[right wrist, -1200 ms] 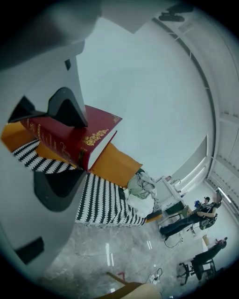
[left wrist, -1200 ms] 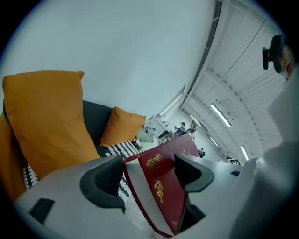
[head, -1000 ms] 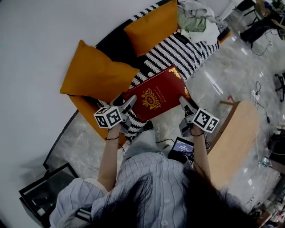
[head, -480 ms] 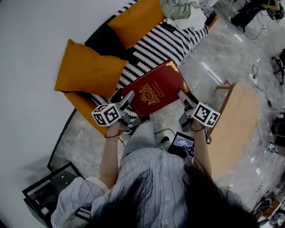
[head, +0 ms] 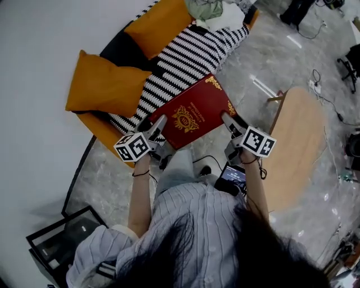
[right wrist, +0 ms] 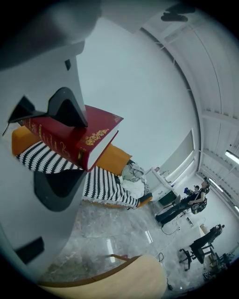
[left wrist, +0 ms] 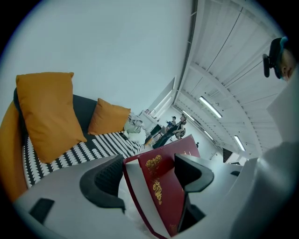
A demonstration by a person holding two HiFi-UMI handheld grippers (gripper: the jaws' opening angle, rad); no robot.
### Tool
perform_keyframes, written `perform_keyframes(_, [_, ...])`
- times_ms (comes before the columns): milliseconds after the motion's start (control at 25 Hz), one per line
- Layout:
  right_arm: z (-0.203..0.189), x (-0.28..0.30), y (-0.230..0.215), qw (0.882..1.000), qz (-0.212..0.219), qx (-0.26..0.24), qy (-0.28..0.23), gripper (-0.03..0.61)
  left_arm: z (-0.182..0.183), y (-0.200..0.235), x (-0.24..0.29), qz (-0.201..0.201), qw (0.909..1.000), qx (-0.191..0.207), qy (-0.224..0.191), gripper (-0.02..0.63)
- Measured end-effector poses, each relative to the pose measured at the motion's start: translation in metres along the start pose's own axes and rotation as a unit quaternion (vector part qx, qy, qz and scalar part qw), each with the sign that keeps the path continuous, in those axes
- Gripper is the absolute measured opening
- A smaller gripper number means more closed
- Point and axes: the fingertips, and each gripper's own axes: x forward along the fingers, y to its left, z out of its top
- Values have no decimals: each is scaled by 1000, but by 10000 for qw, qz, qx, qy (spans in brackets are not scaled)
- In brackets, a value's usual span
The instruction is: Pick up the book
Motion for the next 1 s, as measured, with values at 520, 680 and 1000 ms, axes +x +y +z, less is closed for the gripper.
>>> perform_keyframes(520, [-26,-102,-18,9998,148,-102,-78,298,-68,-68,-51,45,9998,-15,-169,341])
perform_keyframes(680, [-32,-118,-18,9997,194,-123,-94,298,-76,-78,-62,54,9998,33,-202,341])
perform_keyframes(1000, [-46,-133,-12,9994,272,-162,-121,298,-87,-84,-83,61,9997,49,-216,341])
